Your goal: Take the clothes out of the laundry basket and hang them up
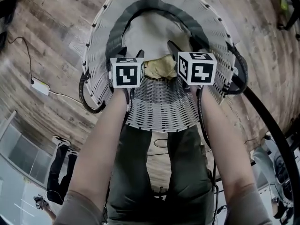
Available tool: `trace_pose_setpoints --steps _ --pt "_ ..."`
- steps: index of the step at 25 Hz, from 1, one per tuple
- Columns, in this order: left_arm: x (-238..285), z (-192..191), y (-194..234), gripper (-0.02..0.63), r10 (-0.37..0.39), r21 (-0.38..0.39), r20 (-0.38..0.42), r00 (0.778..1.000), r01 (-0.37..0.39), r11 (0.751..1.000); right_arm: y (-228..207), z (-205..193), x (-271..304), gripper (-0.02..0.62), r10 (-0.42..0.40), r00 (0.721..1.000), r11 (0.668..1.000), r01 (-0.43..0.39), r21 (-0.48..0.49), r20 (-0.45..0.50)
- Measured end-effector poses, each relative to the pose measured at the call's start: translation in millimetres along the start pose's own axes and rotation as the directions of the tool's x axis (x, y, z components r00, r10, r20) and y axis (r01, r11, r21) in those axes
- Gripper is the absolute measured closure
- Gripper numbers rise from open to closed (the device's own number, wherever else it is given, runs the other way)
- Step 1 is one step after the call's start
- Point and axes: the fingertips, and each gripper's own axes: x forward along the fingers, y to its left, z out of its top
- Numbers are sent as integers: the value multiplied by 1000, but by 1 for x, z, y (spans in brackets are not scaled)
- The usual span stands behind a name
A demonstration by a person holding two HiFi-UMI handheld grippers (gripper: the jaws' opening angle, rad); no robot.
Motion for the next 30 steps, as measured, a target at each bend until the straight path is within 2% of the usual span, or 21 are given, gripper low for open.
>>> trace_pose_setpoints --steps 2,6,12,13,14,15,16,18,19,20,24,30 --pt "16 -1 4 368 8 5 -10 1000 -8 1000 -5 -9 16 225 -23 1000 1000 23 -12 -2" --pt "45 -6 13 368 44 -53 -35 998 -46 998 -6 -22 43 173 -29 999 999 29 -40 -12" --pt "77 -24 18 372 58 -180 -79 995 -72 981 -17 -36 69 186 -38 999 999 39 13 -31" --pt "82 -28 19 395 53 -194 -90 995 -70 978 -16 -38 72 192 -39 998 999 40 13 -42" --pt "86 -31 19 431 49 -201 -99 994 -68 977 -14 -40 75 213 -38 998 999 38 5 -56" --pt "89 -33 20 494 45 -201 -103 994 -65 977 -12 -43 77 260 -32 997 999 31 -8 -70" --pt "89 -34 20 586 42 -197 -100 994 -62 978 -9 -45 78 334 -19 997 1000 18 -16 -80" --pt "86 -33 19 598 32 -201 -79 996 -47 979 -2 -46 76 441 23 997 1000 -24 -5 -77" --pt "82 -33 19 600 27 -209 -68 997 -41 977 1 -45 74 514 48 997 999 -48 7 -66" --pt "77 -33 18 600 27 -219 -58 998 -39 975 3 -43 69 537 67 996 998 -66 18 -56" --pt "48 -21 15 601 33 -241 15 999 -28 970 8 -28 40 558 86 996 994 -86 63 3" --pt "-18 7 -3 601 52 -175 133 990 -28 984 11 -16 -28 558 48 995 976 -66 210 91"
